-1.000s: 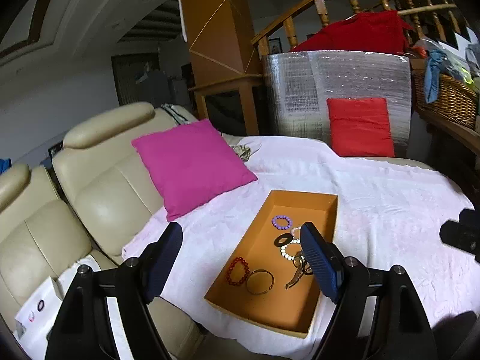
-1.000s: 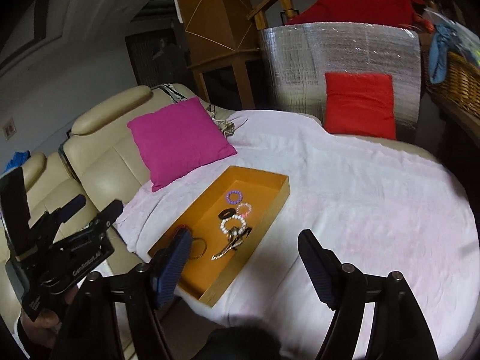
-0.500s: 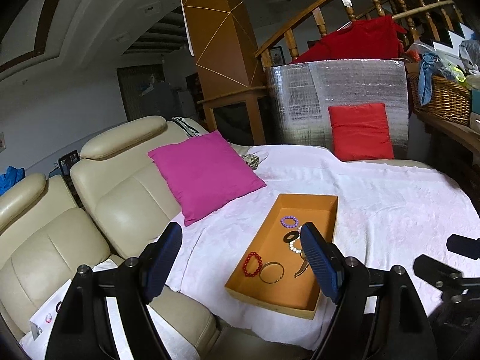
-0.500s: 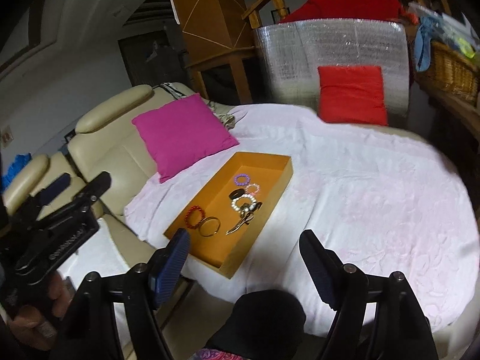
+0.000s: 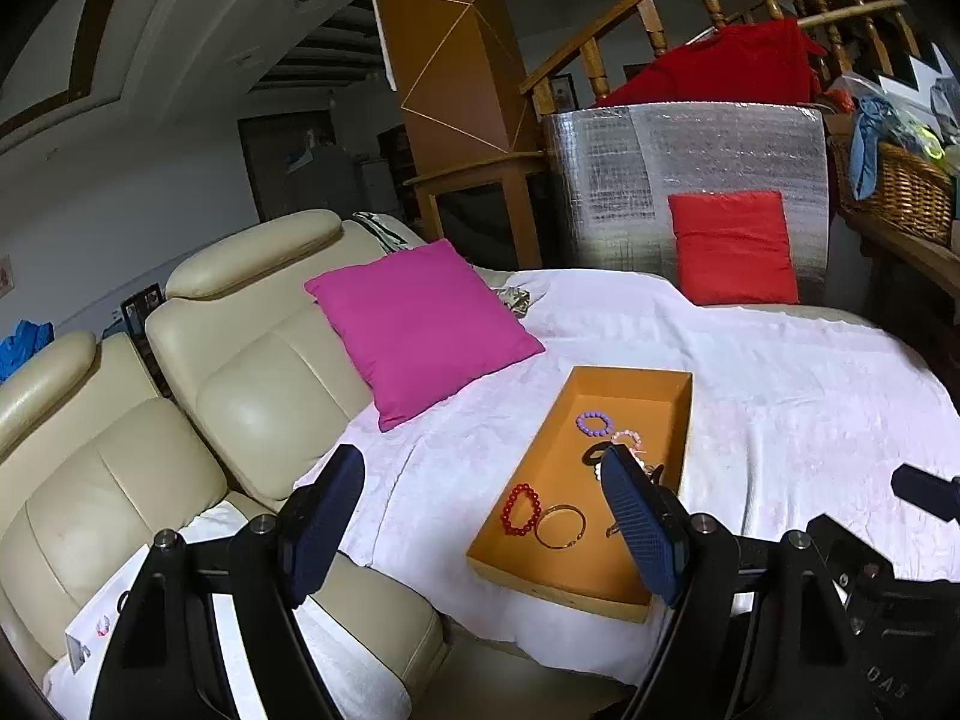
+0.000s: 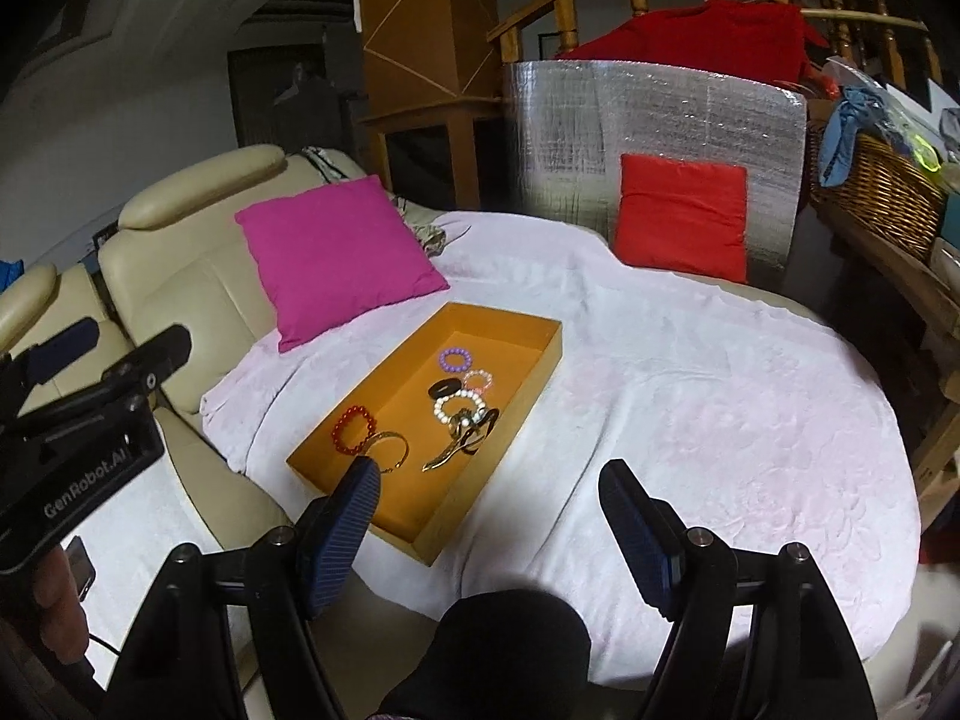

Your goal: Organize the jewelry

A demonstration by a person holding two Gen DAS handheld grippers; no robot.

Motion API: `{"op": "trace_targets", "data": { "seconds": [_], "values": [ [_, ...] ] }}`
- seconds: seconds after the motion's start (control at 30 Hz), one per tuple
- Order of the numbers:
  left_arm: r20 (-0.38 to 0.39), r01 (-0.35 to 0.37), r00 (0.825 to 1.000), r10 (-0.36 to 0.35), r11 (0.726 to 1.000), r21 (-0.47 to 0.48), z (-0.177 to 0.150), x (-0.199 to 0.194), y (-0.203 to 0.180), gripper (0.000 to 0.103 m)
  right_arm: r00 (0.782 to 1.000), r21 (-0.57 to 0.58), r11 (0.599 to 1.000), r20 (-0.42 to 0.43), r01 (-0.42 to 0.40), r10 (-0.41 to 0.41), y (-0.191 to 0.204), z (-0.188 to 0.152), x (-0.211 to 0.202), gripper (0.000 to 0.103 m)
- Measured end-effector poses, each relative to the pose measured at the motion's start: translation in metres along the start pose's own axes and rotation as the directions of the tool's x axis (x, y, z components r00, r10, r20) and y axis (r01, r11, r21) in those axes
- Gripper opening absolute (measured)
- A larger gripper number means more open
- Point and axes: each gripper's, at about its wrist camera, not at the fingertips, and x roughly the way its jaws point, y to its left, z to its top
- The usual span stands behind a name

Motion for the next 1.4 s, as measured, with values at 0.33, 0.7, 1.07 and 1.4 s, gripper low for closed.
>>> {"op": "trace_targets", "data": {
  "seconds": [0.33,0.7,1.07,1.4],
  "values": [
    [-0.009,-0.023,1.0,0.023,0.999,-0.022,-0.002,0.009,0.013,0.082,1.0,-0.001,1.0,-0.024,0.005,-0.005,0.008,0.003,0.005,0.079],
    [-0.032,-0.022,0.999,0.02,0.999,-0.048,-0.007,0.021,0.026,0.082,1.0,0.005,1.0,-0.021,0.004,-0.004,0.013,0.008,0.01,0.079],
    [-0.033,-0.031,0.999,0.029,0.997,-0.068,-0.012,0.026,0.037,0.082,1.0,-0.013,1.0,-0.028,-0.001,0.001,0.024,0.009,0.015,0.079],
    [-0.052,-0.028,0.998,0.025,0.997,-0.067,-0.019,0.037,0.042,0.082,0.999,-0.017,1.0,-0.041,-0.004,0.004,0.031,0.013,0.026,0.079]
  ]
}}
